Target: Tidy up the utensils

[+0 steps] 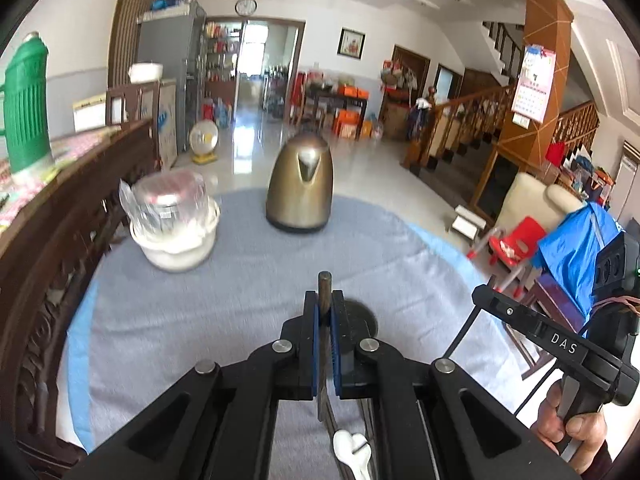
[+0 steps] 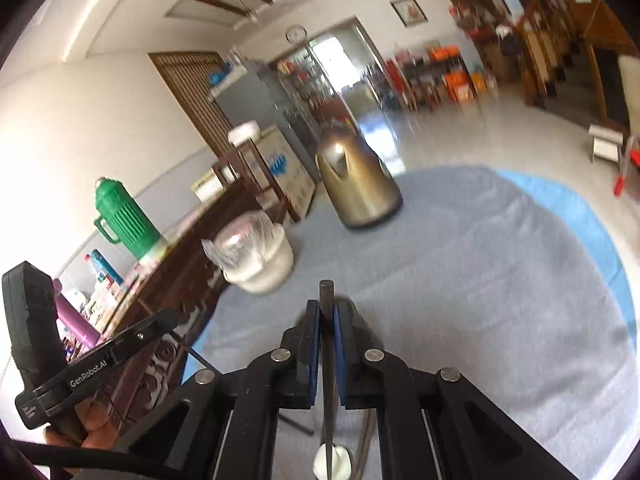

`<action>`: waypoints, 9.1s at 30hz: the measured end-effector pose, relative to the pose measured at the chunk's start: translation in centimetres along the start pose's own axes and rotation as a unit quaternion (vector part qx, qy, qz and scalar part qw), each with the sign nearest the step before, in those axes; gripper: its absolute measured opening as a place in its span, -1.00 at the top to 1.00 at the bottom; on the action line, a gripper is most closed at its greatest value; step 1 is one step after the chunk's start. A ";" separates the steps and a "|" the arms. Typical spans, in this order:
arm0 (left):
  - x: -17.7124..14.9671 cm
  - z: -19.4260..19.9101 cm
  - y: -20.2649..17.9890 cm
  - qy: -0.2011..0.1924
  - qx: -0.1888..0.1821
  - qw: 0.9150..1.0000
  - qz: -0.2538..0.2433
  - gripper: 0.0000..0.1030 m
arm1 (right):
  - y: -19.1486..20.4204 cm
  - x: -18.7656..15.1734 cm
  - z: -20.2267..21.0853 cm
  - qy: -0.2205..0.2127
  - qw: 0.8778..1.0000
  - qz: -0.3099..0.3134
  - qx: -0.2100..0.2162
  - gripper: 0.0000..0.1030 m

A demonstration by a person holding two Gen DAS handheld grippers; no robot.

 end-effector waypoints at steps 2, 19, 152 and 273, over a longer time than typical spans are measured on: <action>0.8 0.2 -0.2 -0.007 0.002 1.000 0.000 0.89 | 0.8 1.1 0.2 -0.015 1.000 0.004 0.001 0.86; 9.0 1.3 -2.9 -0.086 0.003 0.996 0.000 0.89 | 4.0 12.6 2.1 -0.142 0.989 0.010 -0.041 0.86; -1.8 3.7 1.8 -0.038 -0.052 0.997 0.042 0.87 | 5.4 -1.1 2.1 -0.053 0.996 0.010 0.065 0.88; 4.3 -2.9 -1.1 -0.058 0.051 0.997 0.024 0.87 | 3.3 6.4 -2.3 -0.089 0.993 0.040 -0.069 0.84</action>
Point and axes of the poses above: each gripper's, at about its wrist camera, not at the fingertips, and z roughly against the way its jaws point, y to its left, x to its top, the point moved 6 cm from there along -z, roughly the way its jaws point, and after that the axes turned 3 degrees about z, right-handed, at the moved point
